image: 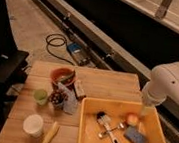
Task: Wipe tray with sponge
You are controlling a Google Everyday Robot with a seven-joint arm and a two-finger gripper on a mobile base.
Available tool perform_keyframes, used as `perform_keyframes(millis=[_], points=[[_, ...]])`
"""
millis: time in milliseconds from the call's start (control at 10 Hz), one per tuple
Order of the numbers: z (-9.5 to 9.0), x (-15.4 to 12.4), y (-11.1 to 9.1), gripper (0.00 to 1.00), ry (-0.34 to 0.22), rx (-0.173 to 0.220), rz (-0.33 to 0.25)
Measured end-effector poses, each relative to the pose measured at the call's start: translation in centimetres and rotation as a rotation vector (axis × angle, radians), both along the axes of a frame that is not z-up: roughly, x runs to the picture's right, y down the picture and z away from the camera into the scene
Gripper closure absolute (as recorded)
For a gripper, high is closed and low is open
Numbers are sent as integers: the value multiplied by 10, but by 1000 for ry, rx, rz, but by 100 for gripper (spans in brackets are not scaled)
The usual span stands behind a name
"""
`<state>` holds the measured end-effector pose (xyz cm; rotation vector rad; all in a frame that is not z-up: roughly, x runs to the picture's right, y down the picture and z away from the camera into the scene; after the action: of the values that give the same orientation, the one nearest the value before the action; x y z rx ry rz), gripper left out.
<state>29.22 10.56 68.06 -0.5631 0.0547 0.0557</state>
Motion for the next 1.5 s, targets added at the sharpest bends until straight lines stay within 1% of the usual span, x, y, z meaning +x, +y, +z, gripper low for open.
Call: perform_keyframes(millis=[200,300,400,500,600,1200,1300,1400,1500], points=[[-14,1,-6,35,63,19,-39],[-19,0,-8,35,72,16,-43],[-24,3,-3,35,83,6,-40],[-26,5,9,35,92,-17,-28],[-25,7,19,35,97,-36,-22],[-25,7,17,35,104,-32,-21],[-23,7,16,35,116,-23,-26],[-21,7,18,35,130,-23,-18],[-19,16,31,35,153,-38,-1]])
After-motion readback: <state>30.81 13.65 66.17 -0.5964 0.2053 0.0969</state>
